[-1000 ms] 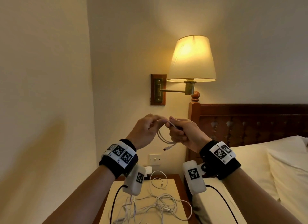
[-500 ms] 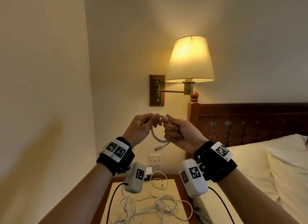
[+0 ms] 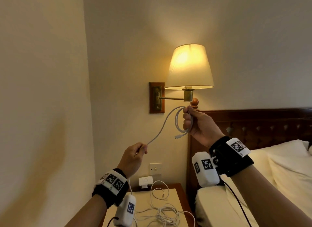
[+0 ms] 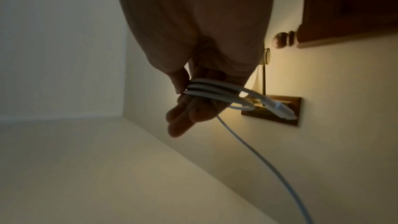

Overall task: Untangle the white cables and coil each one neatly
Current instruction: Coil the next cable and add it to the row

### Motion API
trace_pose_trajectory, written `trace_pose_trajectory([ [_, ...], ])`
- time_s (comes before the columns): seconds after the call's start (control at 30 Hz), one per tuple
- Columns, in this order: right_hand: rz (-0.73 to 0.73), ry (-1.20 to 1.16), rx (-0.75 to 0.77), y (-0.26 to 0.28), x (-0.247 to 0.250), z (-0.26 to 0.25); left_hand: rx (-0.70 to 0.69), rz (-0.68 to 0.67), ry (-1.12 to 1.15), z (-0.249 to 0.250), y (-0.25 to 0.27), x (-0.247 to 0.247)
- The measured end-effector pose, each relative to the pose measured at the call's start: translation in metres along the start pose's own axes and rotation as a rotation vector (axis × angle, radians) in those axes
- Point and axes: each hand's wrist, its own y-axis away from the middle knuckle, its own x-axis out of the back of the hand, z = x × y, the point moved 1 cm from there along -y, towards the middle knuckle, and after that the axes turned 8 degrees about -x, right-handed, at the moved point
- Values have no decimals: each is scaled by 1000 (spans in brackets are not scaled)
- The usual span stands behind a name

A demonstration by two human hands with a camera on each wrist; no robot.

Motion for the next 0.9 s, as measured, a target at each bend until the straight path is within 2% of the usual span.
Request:
trace_pose_trajectory([
  [0.07, 27, 108, 45, -1, 0, 4, -76, -86, -178, 16, -4, -7],
  [0.2, 56, 378, 136, -5, -5, 13, -276, -372, -410, 58, -9, -16],
  [0.27, 69, 543, 166, -8, -8, 17, -372, -435, -479, 75, -14, -16],
  [0.33, 90, 688, 187, -11, -8, 20, -468, -403, -479, 83, -22, -15],
  [0.43, 122, 855, 199, -15, -6, 23, -597, -211, -423, 79, -36, -8],
  [0.57, 59, 931, 119, -13, -8, 33, -686, -12, -523, 73, -52, -3],
  [0.67, 47, 789, 26, -12, -10, 39, -641, 43, -495, 70, -62, -1],
  [0.9, -43, 316, -141, -6, -17, 30, -419, 43, -211, 61, -69, 3],
])
